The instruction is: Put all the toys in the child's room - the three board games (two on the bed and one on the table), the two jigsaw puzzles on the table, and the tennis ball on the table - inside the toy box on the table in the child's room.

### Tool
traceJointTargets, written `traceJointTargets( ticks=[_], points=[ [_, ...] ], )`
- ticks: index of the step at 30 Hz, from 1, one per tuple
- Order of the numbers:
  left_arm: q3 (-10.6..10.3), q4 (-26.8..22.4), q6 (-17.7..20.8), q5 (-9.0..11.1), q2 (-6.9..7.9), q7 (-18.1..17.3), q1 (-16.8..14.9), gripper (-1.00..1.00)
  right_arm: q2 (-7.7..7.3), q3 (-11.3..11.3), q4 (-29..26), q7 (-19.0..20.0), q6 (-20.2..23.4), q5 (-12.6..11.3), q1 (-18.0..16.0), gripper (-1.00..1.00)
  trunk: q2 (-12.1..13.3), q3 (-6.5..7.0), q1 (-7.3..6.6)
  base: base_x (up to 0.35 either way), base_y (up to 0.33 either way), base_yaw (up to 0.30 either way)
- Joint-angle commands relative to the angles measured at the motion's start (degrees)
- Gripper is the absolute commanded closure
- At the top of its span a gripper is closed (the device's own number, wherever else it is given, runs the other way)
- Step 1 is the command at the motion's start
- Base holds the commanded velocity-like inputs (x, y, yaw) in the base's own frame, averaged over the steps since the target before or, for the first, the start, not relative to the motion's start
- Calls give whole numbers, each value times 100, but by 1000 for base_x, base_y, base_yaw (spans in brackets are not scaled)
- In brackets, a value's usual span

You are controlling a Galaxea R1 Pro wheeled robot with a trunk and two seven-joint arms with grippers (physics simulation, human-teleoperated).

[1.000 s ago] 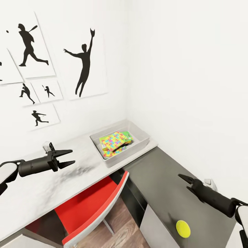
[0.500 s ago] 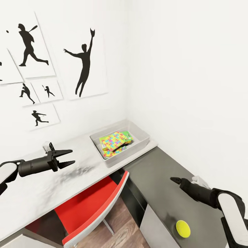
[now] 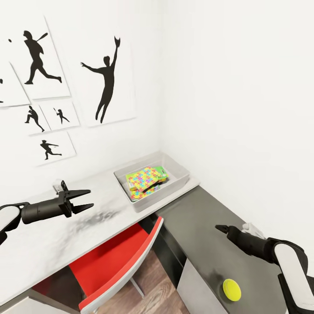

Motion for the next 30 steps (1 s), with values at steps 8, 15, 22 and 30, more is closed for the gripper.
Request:
traceJointTargets(
  ticks=[8,15,22,30],
  points=[
    [-17,6,3,-22,19,-47,-9,-100,40,138,-5,-229,5,-33,0,-100,-12,53,4,0,0,0],
    [-17,6,3,-24,20,-47,-9,-100,56,567,-5,-1051,-12,-25,-67,-100,-12,118,4,0,0,0],
    [-17,6,3,-29,20,-47,-9,-100,75,705,-5,-1914,-24,-32,-128,-100,-12,185,4,0,0,0],
    [-19,6,3,-30,18,-47,-9,-100,80,785,-5,-2105,-30,-33,-138,-100,-12,261,4,0,0,0]
  ],
)
